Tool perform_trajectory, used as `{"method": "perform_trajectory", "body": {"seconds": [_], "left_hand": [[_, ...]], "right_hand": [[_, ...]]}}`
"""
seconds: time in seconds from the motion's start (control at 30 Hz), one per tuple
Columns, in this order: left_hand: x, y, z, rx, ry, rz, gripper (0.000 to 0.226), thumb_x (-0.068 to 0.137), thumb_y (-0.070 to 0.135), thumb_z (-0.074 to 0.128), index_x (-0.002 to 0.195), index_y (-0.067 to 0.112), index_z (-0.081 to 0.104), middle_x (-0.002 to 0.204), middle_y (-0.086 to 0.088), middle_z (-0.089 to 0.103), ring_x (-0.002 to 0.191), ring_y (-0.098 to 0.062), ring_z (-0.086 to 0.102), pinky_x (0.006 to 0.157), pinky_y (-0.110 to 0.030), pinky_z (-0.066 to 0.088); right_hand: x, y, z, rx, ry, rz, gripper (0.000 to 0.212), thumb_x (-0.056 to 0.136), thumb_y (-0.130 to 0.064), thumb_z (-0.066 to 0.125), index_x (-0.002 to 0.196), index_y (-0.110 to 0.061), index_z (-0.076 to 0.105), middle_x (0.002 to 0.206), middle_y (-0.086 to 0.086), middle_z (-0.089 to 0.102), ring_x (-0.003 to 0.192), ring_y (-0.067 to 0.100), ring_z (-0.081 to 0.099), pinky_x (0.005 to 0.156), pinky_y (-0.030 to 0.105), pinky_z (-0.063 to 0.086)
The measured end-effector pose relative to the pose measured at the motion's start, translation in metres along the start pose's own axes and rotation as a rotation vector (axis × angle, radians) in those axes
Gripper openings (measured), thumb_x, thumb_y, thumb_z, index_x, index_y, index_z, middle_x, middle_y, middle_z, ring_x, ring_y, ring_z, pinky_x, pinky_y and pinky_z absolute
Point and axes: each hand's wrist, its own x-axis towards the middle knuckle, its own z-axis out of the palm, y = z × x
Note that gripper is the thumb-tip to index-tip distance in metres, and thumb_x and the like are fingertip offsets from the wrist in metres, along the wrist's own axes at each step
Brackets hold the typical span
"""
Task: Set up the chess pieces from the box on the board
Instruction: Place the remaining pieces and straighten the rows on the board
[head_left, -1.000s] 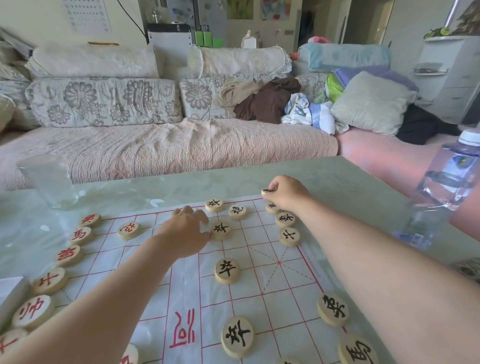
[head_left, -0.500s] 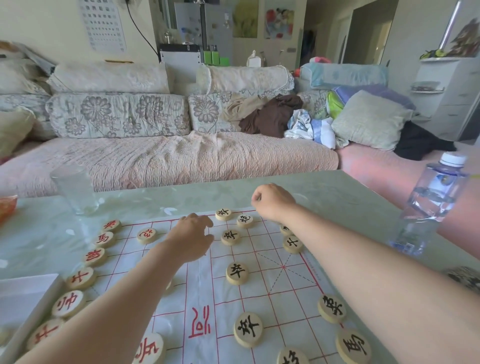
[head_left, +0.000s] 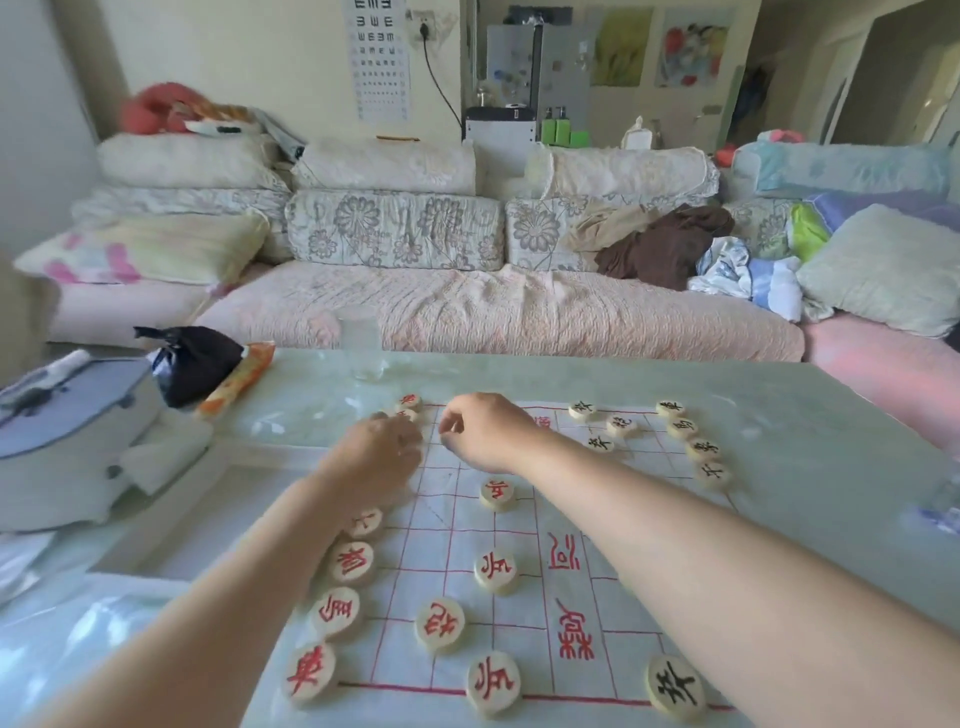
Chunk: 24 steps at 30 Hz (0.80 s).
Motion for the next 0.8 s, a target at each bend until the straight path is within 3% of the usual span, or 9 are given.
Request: {"method": "perform_trajectory", "body": {"seconds": [0.13, 0.27, 0.47, 0.57, 0.7, 0.8], "left_hand": [[-0.038, -0.064, -0.027, 0.022, 0.036, -0.075, 0.022, 0.09, 0.024, 0.058, 0.111, 0.026, 0.064, 0.107, 0.003, 0.059, 0.092, -0.015, 0.056, 0.079, -0.027, 0.045], [-0.07, -0.112, -0.034, 0.021, 0.073, -0.128, 0.024, 0.09, 0.02, 0.059, 0.113, 0.026, 0.065, 0.113, 0.005, 0.058, 0.104, -0.017, 0.054, 0.092, -0.029, 0.044], [-0.091, -0.155, -0.042, 0.001, -0.017, -0.18, 0.028, 0.089, 0.026, 0.062, 0.116, 0.033, 0.063, 0.112, 0.009, 0.059, 0.096, -0.011, 0.056, 0.085, -0.024, 0.047], [-0.093, -0.162, -0.044, -0.033, -0.144, -0.223, 0.023, 0.086, 0.036, 0.062, 0.107, 0.044, 0.065, 0.106, 0.011, 0.059, 0.089, -0.008, 0.058, 0.068, -0.02, 0.051], [-0.09, -0.162, -0.045, -0.006, -0.22, -0.205, 0.035, 0.079, 0.034, 0.071, 0.112, 0.043, 0.064, 0.106, 0.008, 0.059, 0.089, -0.012, 0.059, 0.07, -0.022, 0.047], [-0.087, -0.16, -0.042, 0.03, -0.204, -0.167, 0.045, 0.076, 0.027, 0.073, 0.118, 0.037, 0.061, 0.113, 0.007, 0.056, 0.091, -0.013, 0.051, 0.073, -0.022, 0.043]], "right_hand": [[0.005, -0.065, 0.039, -0.038, -0.124, -0.1, 0.021, 0.093, -0.025, 0.059, 0.112, -0.027, 0.068, 0.119, -0.002, 0.066, 0.109, 0.02, 0.061, 0.083, 0.028, 0.048], [0.009, -0.108, 0.073, -0.184, -0.238, -0.146, 0.04, 0.096, -0.016, 0.054, 0.134, -0.028, 0.058, 0.14, 0.002, 0.056, 0.126, 0.025, 0.053, 0.099, 0.032, 0.045], [0.017, -0.132, 0.103, -0.337, -0.269, -0.189, 0.062, 0.092, -0.001, 0.044, 0.143, -0.035, 0.048, 0.15, 0.004, 0.046, 0.135, 0.031, 0.044, 0.105, 0.036, 0.04], [0.024, -0.134, 0.113, -0.397, -0.257, -0.263, 0.057, 0.092, -0.002, 0.046, 0.135, -0.038, 0.056, 0.143, -0.001, 0.054, 0.133, 0.028, 0.045, 0.106, 0.033, 0.037], [0.039, -0.133, 0.12, -0.442, -0.215, -0.309, 0.046, 0.092, -0.009, 0.058, 0.128, -0.037, 0.063, 0.135, -0.004, 0.059, 0.128, 0.025, 0.05, 0.104, 0.033, 0.037], [0.044, -0.129, 0.122, -0.396, -0.2, -0.276, 0.036, 0.091, -0.027, 0.068, 0.126, -0.032, 0.064, 0.133, -0.004, 0.059, 0.123, 0.024, 0.053, 0.1, 0.031, 0.039]]}}
